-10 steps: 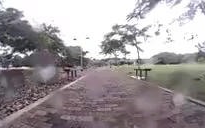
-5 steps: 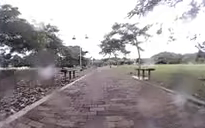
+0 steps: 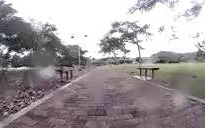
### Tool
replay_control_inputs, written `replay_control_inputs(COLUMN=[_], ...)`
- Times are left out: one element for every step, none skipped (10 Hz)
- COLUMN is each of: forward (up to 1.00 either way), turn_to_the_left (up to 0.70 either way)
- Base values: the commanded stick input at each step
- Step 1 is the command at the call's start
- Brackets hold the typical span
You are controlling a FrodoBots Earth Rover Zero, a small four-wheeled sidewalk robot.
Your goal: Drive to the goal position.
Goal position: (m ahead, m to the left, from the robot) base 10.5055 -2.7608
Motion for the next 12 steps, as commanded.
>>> replay_control_inputs(forward=[0.7, 0.7, 0.7, 0.7, 0.7, 0.7, 0.7, 0.7, 0.7, 0.7, 0.7, 0.7], turn_to_the_left=[0.0, 0.0, 0.0, 0.0, 0.0, 0.0, 0.0, 0.0, 0.0, 0.0, 0.0, 0.0])
